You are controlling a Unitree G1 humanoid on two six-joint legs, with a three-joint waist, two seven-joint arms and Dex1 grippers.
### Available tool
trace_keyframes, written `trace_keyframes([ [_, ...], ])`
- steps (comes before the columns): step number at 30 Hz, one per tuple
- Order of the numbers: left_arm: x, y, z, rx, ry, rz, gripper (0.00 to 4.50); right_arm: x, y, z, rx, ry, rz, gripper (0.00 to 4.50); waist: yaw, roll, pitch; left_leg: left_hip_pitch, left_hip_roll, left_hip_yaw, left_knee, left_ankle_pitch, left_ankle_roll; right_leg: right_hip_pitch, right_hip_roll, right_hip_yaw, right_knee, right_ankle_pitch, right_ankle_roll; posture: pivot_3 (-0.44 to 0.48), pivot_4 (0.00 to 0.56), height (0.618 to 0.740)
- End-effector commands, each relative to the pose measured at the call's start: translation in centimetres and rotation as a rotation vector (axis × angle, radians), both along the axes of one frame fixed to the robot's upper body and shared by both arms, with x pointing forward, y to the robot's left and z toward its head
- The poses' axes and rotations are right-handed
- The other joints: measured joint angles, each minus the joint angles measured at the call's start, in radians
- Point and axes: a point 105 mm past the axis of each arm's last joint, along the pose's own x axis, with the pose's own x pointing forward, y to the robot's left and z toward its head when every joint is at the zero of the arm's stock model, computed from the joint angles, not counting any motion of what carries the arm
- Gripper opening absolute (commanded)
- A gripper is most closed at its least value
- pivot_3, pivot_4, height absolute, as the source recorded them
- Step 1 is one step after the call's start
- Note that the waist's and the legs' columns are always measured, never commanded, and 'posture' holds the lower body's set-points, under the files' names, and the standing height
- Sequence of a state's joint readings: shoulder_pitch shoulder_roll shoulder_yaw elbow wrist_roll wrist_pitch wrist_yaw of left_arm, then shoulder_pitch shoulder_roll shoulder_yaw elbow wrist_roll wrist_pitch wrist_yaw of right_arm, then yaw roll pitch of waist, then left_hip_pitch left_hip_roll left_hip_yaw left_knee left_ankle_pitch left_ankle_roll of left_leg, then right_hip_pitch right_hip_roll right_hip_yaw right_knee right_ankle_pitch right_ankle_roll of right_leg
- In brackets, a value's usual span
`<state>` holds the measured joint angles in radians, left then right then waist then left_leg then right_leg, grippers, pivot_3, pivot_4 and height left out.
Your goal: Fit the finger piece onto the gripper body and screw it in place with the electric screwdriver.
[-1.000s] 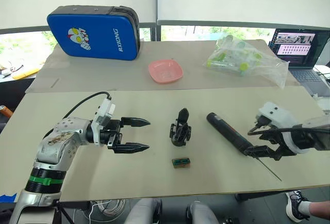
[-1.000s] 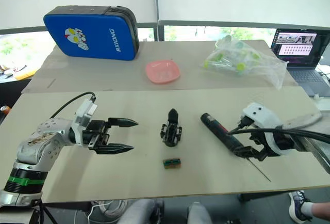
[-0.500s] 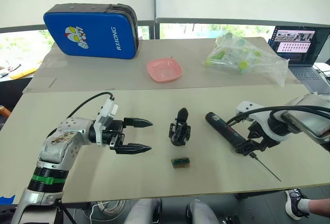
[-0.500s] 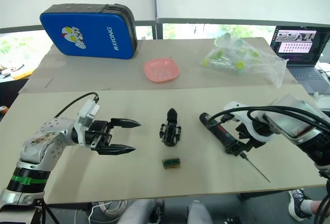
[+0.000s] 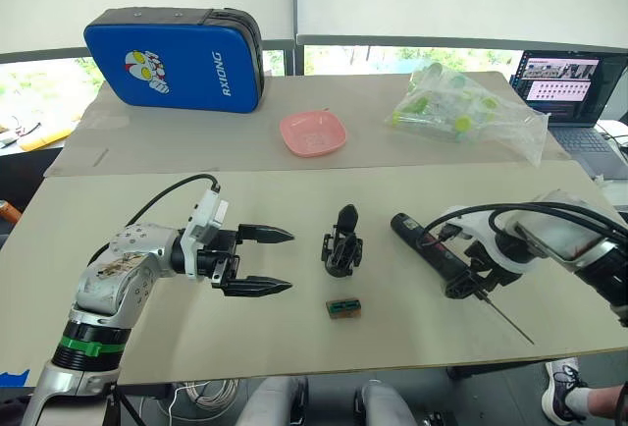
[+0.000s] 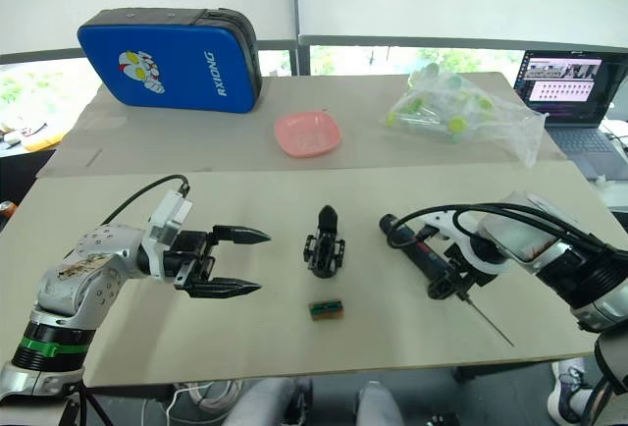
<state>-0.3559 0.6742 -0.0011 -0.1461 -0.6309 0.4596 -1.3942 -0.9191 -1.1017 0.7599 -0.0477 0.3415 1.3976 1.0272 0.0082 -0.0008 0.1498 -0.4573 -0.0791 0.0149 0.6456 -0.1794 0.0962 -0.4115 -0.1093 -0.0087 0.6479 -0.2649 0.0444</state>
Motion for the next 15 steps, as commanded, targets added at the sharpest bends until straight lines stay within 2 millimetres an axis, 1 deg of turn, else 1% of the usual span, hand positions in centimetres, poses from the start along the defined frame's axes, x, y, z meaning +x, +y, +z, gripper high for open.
trace_keyframes([
  [1, -0.4, -0.5, 1.3, -0.024, -0.066, -0.032, 4.5, 0.6, 0.1, 0.1, -0.014, -0.023, 0.015, 4.44, 0.0, 0.0, 0.0, 0.0, 0.0, 0.0, 0.0, 0.0, 0.0, 0.0, 0.0, 0.0, 0.0, 0.0, 0.0, 0.0, 0.15, 0.74],
  [5, -0.8, -0.5, 0.9, -0.022, -0.056, -0.033, 4.5, -0.1, 0.2, -0.8, -0.023, 0.011, 0.028, 4.44, 0.0, -0.001, 0.0, 0.0, 0.0, 0.0, 0.001, 0.0, 0.0, 0.0, 0.0, 0.0, 0.0, 0.001, 0.0, 0.0, 0.15, 0.74],
  [8, -0.8, -0.4, 0.4, -0.008, -0.049, -0.033, 4.5, 0.5, 0.4, -0.9, -0.03, -0.009, 0.031, 4.44, 0.0, -0.002, -0.001, 0.001, 0.0, 0.0, 0.001, 0.0, 0.0, 0.001, 0.0, 0.0, 0.0, 0.001, 0.0, 0.0, 0.15, 0.74],
  [11, -0.6, -0.5, 0.6, -0.015, -0.051, -0.033, 4.5, 1.2, 0.1, -0.9, -0.046, -0.025, 0.028, 3.64, -0.003, -0.005, -0.003, 0.002, 0.0, 0.0, 0.001, 0.0, 0.0, 0.003, 0.001, 0.0, 0.0, 0.001, 0.0, 0.0, 0.15, 0.74],
  [15, -0.5, -0.6, 0.6, -0.016, -0.052, -0.033, 4.5, 0.9, -0.5, -1.5, -0.072, 0.008, 0.031, 2.22, -0.004, -0.006, -0.003, 0.005, 0.0, 0.0, 0.0, 0.0, 0.0, 0.005, 0.001, 0.0, -0.001, 0.001, 0.0, 0.0, 0.15, 0.74],
])
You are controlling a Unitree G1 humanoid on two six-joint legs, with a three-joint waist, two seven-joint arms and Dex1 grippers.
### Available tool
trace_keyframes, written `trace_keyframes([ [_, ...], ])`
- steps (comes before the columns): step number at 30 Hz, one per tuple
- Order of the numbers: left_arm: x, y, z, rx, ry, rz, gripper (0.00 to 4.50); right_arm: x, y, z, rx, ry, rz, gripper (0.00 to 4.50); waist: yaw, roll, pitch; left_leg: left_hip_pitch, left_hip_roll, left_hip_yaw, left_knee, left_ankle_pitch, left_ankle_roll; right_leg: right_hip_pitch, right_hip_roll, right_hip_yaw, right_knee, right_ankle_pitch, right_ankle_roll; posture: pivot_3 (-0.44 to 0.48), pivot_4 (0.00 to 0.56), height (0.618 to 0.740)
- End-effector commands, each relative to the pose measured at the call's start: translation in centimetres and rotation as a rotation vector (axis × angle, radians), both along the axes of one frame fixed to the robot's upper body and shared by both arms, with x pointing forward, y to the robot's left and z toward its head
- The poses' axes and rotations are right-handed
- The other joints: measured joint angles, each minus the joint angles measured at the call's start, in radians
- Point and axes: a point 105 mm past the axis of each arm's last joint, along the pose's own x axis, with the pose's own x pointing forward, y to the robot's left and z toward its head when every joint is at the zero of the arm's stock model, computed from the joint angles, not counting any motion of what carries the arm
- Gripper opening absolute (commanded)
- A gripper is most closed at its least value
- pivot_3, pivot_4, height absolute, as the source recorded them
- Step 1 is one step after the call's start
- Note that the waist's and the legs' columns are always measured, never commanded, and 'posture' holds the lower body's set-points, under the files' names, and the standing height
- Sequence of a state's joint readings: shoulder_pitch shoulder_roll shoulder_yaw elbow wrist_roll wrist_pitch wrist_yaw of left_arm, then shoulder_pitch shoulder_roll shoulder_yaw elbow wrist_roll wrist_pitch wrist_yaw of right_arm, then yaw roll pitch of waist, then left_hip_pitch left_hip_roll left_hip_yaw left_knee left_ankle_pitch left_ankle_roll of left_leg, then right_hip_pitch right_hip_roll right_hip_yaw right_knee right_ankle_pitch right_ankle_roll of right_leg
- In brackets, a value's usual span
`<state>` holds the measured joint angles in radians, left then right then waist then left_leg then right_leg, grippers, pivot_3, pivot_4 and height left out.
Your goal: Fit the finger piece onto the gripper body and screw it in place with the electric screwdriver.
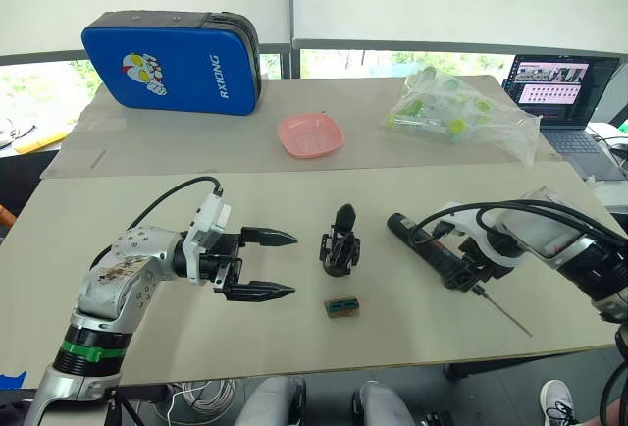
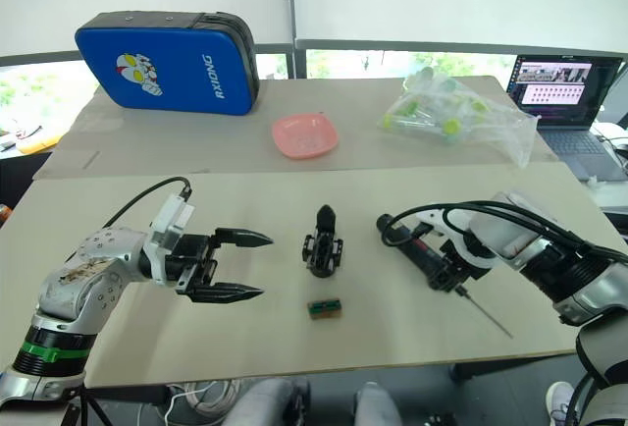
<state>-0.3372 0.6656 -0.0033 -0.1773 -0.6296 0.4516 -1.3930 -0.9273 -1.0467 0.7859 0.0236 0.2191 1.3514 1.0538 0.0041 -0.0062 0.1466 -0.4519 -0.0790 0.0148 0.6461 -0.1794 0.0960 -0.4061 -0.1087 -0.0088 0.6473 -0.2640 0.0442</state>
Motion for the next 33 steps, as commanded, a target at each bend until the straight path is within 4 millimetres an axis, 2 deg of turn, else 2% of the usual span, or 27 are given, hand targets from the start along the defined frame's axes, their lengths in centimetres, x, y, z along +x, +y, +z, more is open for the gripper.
trace_keyframes([
  [1, 0.0, -0.2, 0.6, -0.014, -0.04, -0.016, 4.5, -0.3, -0.4, -1.0, -0.027, 0.033, 0.027, 1.92, 0.0, -0.001, 0.0, 0.0, 0.0, 0.0, 0.0, 0.0, 0.0, 0.0, 0.0, 0.0, 0.0, 0.0, 0.0, 0.0, 0.15, 0.74],
  [5, 0.0, -0.2, 0.5, -0.02, -0.031, -0.015, 4.5, 0.3, -0.4, 0.2, 0.011, -0.028, 0.027, 1.9, -0.001, -0.002, -0.001, 0.001, 0.0, 0.0, 0.0, 0.0, 0.0, 0.001, 0.0, 0.0, 0.0, 0.0, 0.0, 0.0, 0.15, 0.74],
  [8, -0.1, -0.1, 0.2, -0.01, -0.021, -0.018, 4.5, 0.2, -0.2, 2.5, 0.116, -0.083, 0.011, 1.9, 0.002, -0.001, -0.001, 0.001, 0.0, 0.0, 0.0, 0.0, 0.0, 0.001, 0.0, 0.0, 0.0, 0.0, 0.0, 0.0, 0.15, 0.74],
  [12, 0.4, 0.3, 0.2, -0.009, -0.031, 0.004, 4.5, -0.5, -1.0, 6.5, 0.214, -0.221, -0.009, 1.9, 0.011, 0.004, 0.003, -0.002, 0.0, 0.0, -0.001, 0.0, 0.0, -0.002, 0.0, 0.0, 0.0, 0.0, 0.0, 0.0, 0.15, 0.74],
  [15, 0.6, 1.0, 0.1, -0.017, -0.025, 0.029, 4.5, -0.8, -0.8, 10.1, 0.358, -0.385, -0.022, 1.9, 0.01, 0.005, 0.003, -0.008, 0.0, 0.0, -0.001, 0.001, 0.0, -0.009, 0.0, 0.0, 0.002, 0.0, 0.0, 0.0, 0.15, 0.74],
  [17, 0.8, 1.6, -0.2, -0.013, -0.023, 0.053, 4.5, -1.2, -1.2, 11.7, 0.436, -0.477, -0.06, 1.9, 0.01, 0.005, 0.003, -0.008, 0.0, 0.0, -0.002, 0.001, 0.0, -0.009, 0.0, 0.0, 0.002, 0.0, 0.0, 0.0, 0.15, 0.74],
  [21, 1.3, 2.7, -0.5, 0.003, -0.041, 0.103, 4.5, -3.3, -0.9, 14.9, 0.634, -0.739, 0.026, 1.9, 0.012, 0.005, 0.003, -0.007, 0.0, 0.0, -0.002, 0.001, 0.0, -0.005, 0.0, -0.001, 0.001, 0.0, 0.0, 0.0, 0.15, 0.74],
  [24, 1.5, 3.5, -0.8, 0.014, -0.056, 0.142, 4.5, -4.3, -0.1, 17.7, 0.783, -1.027, 0.076, 1.9, 0.011, 0.005, 0.003, -0.007, 0.0, 0.0, -0.002, 0.001, 0.0, -0.004, 0.0, 0.0, 0.001, 0.0, 0.001, 0.0, 0.15, 0.74],
  [26, 1.5, 4.0, -1.2, 0.034, -0.065, 0.154, 4.5, -5.0, 0.7, 18.5, 0.865, -1.13, 0.091, 1.9, 0.01, 0.006, 0.002, -0.007, 0.0, 0.0, -0.001, 0.001, -0.001, -0.003, 0.0, 0.001, 0.002, 0.001, 0.001, 0.0, 0.15, 0.74],
  [30, 1.2, 4.7, -2.7, 0.086, -0.121, 0.173, 4.5, -7.6, 3.8, 18.3, 1.053, -1.225, 0.228, 1.9, 0.009, 0.006, 0.002, -0.003, 0.0, 0.0, -0.002, 0.001, -0.001, -0.002, 0.001, 0.0, 0.001, 0.001, 0.001, 0.0, 0.15, 0.74],
  [33, 0.1, 4.2, -4.2, 0.118, -0.143, 0.166, 4.5, -9.2, 6.9, 16.0, 1.091, -1.188, 0.322, 1.9, 0.01, 0.006, 0.002, -0.003, 0.0, 0.0, -0.004, 0.0, 0.0, -0.002, 0.0, 0.0, 0.0, 0.001, 0.001, 0.0, 0.15, 0.74],
])
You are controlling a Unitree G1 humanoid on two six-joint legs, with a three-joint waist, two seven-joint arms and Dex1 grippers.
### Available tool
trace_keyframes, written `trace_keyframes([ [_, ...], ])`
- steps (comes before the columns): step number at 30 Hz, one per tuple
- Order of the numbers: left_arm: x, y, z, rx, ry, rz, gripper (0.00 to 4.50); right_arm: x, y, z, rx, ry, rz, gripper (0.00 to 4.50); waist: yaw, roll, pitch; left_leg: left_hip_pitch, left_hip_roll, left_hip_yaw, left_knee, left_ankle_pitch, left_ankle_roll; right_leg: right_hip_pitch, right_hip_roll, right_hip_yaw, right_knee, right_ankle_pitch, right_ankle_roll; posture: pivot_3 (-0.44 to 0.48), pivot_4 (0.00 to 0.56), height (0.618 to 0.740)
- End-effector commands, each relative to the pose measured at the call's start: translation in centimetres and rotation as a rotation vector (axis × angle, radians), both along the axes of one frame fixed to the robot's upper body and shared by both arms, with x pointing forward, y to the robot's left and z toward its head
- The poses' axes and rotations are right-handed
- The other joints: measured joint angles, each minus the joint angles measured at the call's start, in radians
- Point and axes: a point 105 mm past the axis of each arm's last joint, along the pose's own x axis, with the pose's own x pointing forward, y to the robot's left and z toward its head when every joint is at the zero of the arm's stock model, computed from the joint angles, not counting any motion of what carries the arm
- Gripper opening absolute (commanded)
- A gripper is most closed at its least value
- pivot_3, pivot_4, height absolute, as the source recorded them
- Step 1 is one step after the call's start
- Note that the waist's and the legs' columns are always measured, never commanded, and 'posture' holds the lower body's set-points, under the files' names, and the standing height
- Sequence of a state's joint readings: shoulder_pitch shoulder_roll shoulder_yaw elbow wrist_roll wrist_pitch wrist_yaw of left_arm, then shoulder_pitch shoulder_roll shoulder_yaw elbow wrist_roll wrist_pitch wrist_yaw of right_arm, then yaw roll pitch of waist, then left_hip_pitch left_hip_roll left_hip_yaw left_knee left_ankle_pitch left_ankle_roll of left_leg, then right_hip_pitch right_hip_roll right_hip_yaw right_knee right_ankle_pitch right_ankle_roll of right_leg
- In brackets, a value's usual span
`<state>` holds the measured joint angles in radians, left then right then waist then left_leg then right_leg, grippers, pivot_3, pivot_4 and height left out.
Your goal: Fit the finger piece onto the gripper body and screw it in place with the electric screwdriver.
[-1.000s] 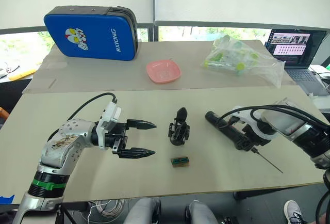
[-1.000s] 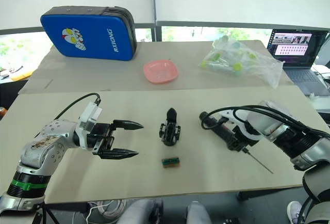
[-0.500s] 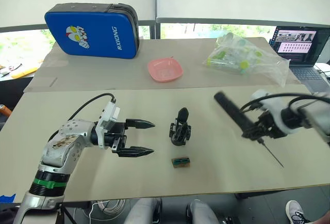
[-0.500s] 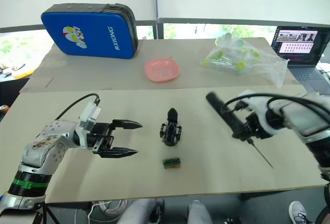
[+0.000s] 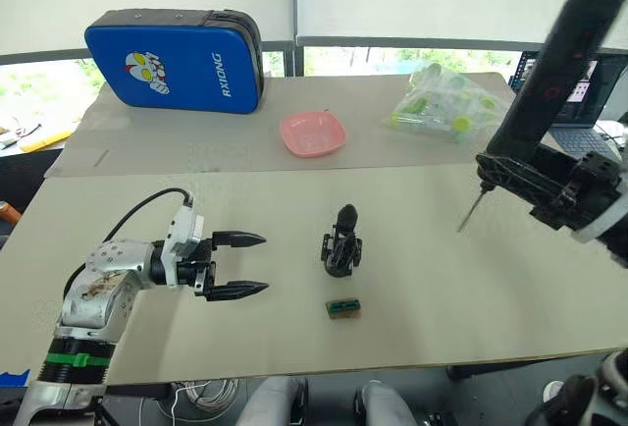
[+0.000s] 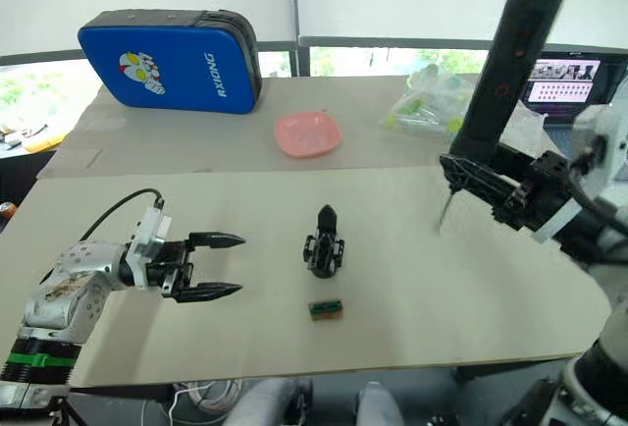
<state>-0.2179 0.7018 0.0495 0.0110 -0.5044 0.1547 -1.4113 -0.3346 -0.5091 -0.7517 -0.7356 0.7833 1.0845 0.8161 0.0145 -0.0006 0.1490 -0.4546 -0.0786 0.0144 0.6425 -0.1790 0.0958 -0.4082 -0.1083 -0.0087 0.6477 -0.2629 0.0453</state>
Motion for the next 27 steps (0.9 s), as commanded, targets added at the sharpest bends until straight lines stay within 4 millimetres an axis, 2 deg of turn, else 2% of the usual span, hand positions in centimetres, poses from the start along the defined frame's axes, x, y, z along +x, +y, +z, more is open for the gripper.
trace_keyframes([
  [1, -1.2, -0.8, -0.8, 0.038, -0.07, -0.018, 4.5, -2.5, 3.6, -0.5, -0.036, -0.122, 0.106, 1.9, -0.002, 0.0, 0.0, 0.001, 0.0, 0.0, 0.0, 0.0, 0.001, 0.0, 0.0, 0.0, 0.0, 0.0, 0.0, 0.0, 0.15, 0.74],
  [4, -1.8, -2.2, -1.7, 0.052, -0.085, -0.003, 4.5, -3.6, 6.0, -2.1, -0.076, -0.146, 0.199, 1.9, -0.001, 0.0, 0.0, 0.0, -0.001, 0.0, 0.0, 0.0, 0.0, 0.0, -0.001, 0.001, 0.0, 0.0, 0.0, 0.0, 0.15, 0.74],
  [10, -2.1, -4.9, -3.6, 0.09, -0.098, 0.036, 4.5, -4.6, 8.2, -4.0, -0.08, -0.202, 0.363, 1.9, -0.001, 0.0, 0.0, 0.009, -0.001, 0.0, 0.001, 0.0, 0.0, 0.006, 0.0, 0.001, -0.001, 0.0, 0.0, 0.0, 0.15, 0.74],
  [21, -1.8, -9.8, -5.6, 0.087, -0.058, 0.031, 4.5, -4.0, 8.6, -5.5, -0.113, -0.247, 0.449, 1.9, 0.005, 0.0, 0.0, 0.009, -0.001, 0.0, 0.001, 0.0, 0.0, 0.006, 0.0, 0.0, 0.0, 0.0, 0.0, 0.0, 0.15, 0.74],
  [27, -2.2, -11.2, -6.5, 0.111, -0.033, -0.004, 4.5, -3.7, 8.4, -5.8, -0.127, -0.246, 0.442, 1.9, 0.004, 0.0, 0.0, 0.009, -0.001, 0.0, 0.001, 0.0, 0.0, 0.006, 0.001, 0.0, 0.0, 0.0, 0.0, 0.0, 0.15, 0.74],
])
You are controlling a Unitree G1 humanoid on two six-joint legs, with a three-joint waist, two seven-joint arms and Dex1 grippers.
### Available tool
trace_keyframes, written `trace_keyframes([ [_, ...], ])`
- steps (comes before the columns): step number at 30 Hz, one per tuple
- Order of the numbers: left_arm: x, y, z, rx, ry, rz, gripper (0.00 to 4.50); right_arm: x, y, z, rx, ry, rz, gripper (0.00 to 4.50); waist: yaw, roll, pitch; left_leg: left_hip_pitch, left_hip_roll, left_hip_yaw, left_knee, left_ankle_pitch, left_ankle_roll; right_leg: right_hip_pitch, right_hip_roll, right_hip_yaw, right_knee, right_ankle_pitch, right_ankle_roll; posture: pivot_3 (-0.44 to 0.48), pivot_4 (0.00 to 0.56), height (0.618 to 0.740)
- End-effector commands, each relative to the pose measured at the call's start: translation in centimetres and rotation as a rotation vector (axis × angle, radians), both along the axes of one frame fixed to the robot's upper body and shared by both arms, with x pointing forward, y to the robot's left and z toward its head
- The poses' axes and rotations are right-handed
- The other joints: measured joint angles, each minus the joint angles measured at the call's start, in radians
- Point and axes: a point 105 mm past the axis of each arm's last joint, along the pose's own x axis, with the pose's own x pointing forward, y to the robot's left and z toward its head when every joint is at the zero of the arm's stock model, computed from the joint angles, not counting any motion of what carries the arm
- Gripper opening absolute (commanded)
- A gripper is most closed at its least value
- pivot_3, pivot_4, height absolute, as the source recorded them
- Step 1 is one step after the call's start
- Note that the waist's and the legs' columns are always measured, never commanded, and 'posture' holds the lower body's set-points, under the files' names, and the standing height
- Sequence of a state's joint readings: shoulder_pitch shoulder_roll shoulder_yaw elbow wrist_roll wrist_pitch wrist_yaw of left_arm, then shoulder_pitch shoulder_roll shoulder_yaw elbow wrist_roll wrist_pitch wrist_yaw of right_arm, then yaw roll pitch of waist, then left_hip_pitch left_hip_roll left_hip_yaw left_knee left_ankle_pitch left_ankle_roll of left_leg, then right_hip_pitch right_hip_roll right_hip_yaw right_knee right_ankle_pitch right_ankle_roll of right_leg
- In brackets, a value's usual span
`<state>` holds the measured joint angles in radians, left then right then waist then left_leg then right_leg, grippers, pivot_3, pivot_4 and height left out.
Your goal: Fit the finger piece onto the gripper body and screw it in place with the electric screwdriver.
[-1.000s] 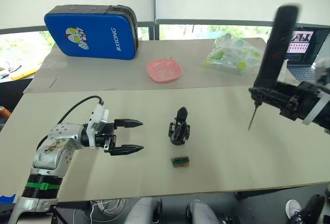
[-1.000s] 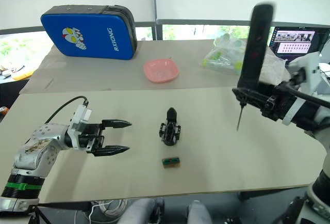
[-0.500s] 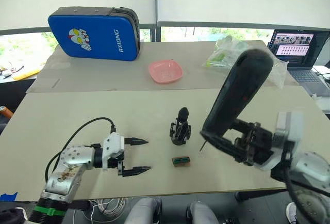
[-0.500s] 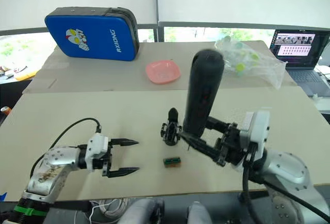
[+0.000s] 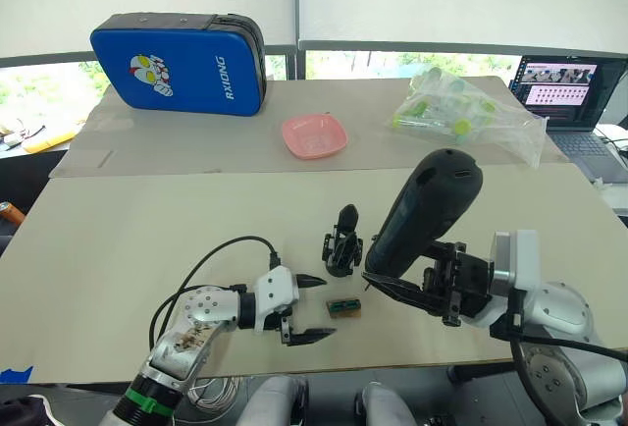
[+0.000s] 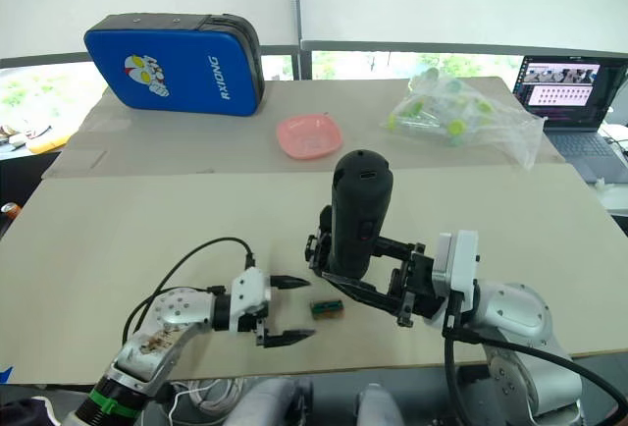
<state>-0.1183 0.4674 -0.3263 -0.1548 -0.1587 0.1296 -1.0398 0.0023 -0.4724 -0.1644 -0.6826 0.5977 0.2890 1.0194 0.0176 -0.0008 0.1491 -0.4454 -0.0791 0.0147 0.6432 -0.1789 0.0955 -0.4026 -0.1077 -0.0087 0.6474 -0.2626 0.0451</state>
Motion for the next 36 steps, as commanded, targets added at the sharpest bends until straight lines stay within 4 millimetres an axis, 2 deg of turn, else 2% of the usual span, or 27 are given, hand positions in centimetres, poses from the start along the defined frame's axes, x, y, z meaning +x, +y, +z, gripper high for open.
trace_keyframes([
  [1, 0.3, -0.8, 0.2, -0.009, -0.011, 0.001, 4.5, -0.6, 0.2, 0.9, 0.011, -0.067, 0.016, 1.9, 0.003, 0.0, 0.0, 0.0, 0.0, 0.0, 0.0, 0.0, 0.0, 0.0, 0.0, 0.0, 0.0, 0.0, 0.0, 0.0, 0.15, 0.74],
  [11, 0.3, -1.9, -0.6, -0.005, -0.013, -0.032, 4.5, -0.8, 0.9, 0.1, -0.027, -0.088, 0.028, 1.9, 0.02, 0.0, 0.0, 0.0, 0.0, 0.0, 0.0, 0.0, 0.0, 0.001, -0.001, 0.0, 0.0, 0.0, 0.0, 0.0, 0.15, 0.74],
  [26, 0.5, -1.9, -1.3, 0.009, 0.006, -0.035, 4.5, -0.3, 0.9, -1.4, -0.059, -0.053, 0.019, 1.9, 0.026, 0.0, 0.0, 0.001, 0.0, 0.0, 0.001, 0.0, 0.0, 0.002, -0.001, 0.0, 0.0, 0.0, 0.0, 0.0, 0.15, 0.74],
  [36, 0.4, -1.6, -1.5, 0.01, 0.014, -0.025, 4.5, -0.2, 1.2, -1.6, -0.052, -0.058, 0.015, 1.9, 0.025, 0.0, 0.0, 0.001, 0.0, 0.0, 0.001, 0.0, 0.0, 0.002, -0.001, 0.0, 0.0, 0.0, 0.0, 0.0, 0.15, 0.74],
])
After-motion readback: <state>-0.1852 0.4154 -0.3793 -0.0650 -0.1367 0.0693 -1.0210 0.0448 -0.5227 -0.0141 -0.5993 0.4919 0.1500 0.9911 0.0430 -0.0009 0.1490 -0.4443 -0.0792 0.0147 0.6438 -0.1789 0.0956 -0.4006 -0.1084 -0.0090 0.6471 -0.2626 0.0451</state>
